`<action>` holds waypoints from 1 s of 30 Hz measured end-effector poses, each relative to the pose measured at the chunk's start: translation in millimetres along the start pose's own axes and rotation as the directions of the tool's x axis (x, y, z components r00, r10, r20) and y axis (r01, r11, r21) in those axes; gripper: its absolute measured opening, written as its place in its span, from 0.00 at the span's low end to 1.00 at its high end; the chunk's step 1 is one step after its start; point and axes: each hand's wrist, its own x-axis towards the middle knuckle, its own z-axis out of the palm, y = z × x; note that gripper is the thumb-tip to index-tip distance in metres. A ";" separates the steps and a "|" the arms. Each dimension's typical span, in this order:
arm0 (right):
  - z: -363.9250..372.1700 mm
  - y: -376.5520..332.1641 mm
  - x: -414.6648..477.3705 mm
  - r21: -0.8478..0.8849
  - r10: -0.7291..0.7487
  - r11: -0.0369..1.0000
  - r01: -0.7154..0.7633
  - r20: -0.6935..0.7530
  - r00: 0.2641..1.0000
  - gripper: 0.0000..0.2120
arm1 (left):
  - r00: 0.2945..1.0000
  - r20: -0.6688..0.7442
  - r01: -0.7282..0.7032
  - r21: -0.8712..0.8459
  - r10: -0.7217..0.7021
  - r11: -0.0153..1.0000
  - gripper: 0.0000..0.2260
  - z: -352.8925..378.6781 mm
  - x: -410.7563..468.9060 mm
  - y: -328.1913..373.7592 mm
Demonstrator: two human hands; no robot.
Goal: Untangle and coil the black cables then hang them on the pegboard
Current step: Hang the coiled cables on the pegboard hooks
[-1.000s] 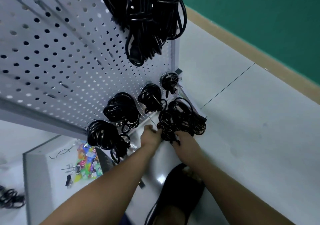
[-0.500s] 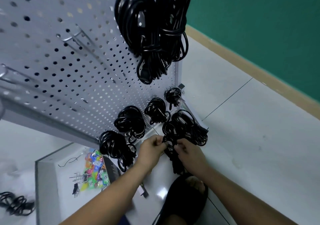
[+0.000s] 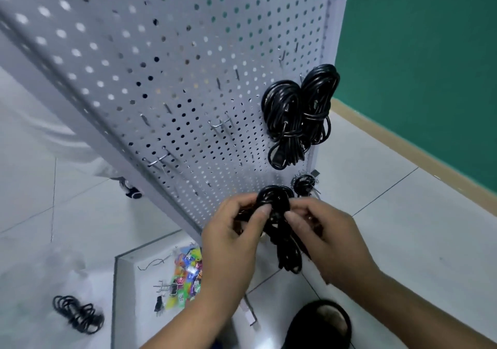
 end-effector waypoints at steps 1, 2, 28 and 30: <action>-0.4 -10.1 3.9 -0.008 -0.023 1.000 0.022 -0.014 1.000 0.08 | 0.999 -0.028 -0.028 -0.009 0.028 1.000 0.05 -3.0 2.2 8.6; -0.2 -18.7 8.2 -0.019 -0.045 0.999 0.045 -0.031 0.998 0.09 | 0.997 -0.059 -0.050 -0.023 0.048 0.998 0.05 -5.2 4.9 16.2; 43.6 -43.9 95.5 -0.032 -0.164 0.986 0.161 -0.170 0.972 0.11 | 0.887 -0.369 -0.278 0.052 0.277 0.959 0.09 -0.2 67.4 28.8; 37.7 -37.1 87.5 -0.036 -0.150 0.989 0.146 -0.158 0.976 0.14 | 0.887 -0.359 -0.253 0.146 0.290 0.956 0.13 -3.7 60.0 19.4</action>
